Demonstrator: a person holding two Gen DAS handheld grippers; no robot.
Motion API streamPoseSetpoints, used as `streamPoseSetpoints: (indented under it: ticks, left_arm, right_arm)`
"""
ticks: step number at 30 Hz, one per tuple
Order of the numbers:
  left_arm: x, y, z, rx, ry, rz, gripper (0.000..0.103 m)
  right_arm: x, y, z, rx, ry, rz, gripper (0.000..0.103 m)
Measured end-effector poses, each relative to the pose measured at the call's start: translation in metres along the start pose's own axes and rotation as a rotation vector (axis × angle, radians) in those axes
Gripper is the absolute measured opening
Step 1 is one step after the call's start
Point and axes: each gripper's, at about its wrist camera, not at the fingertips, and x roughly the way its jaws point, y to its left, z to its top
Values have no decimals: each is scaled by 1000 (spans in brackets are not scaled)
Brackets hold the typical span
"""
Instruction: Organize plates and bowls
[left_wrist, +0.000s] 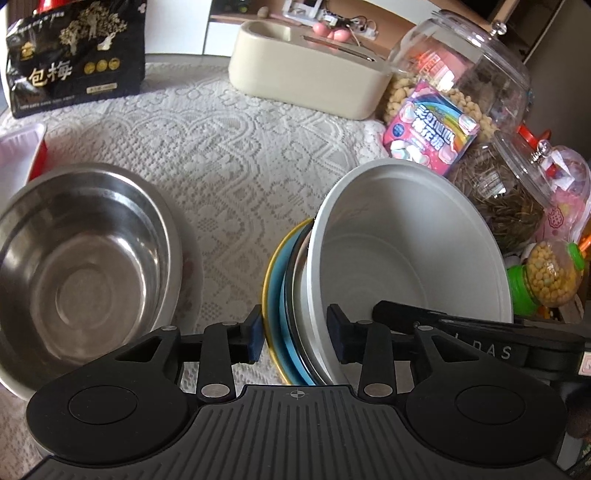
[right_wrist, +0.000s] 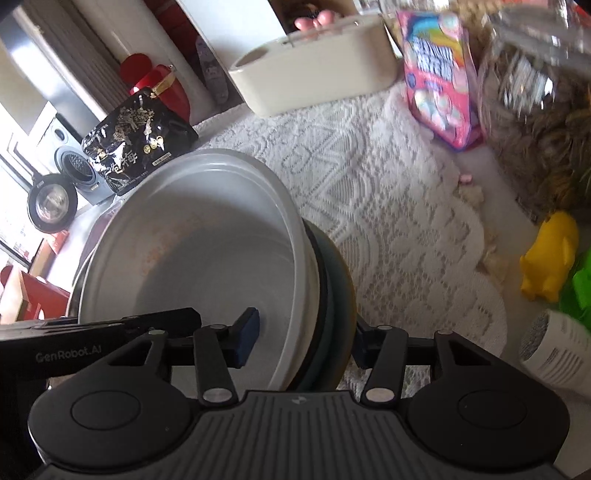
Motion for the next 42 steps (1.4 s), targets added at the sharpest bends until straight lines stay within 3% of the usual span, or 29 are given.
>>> streamPoseSetpoints:
  ticks: [9, 24, 29, 42]
  left_arm:
    - [-4, -12, 4, 33, -10, -3, 45]
    - [-4, -11, 3, 41, -14, -1, 45]
    - [-4, -12, 4, 45, -15, 4, 45]
    - [9, 5, 15, -15, 18, -38, 52]
  right_arm:
    - [2, -21, 3, 126, 34, 61, 52]
    - [0, -19, 3, 106, 24, 49, 53]
    - [-12, -11, 5, 30, -63, -36, 53]
    - [5, -15, 16, 46, -25, 43, 53]
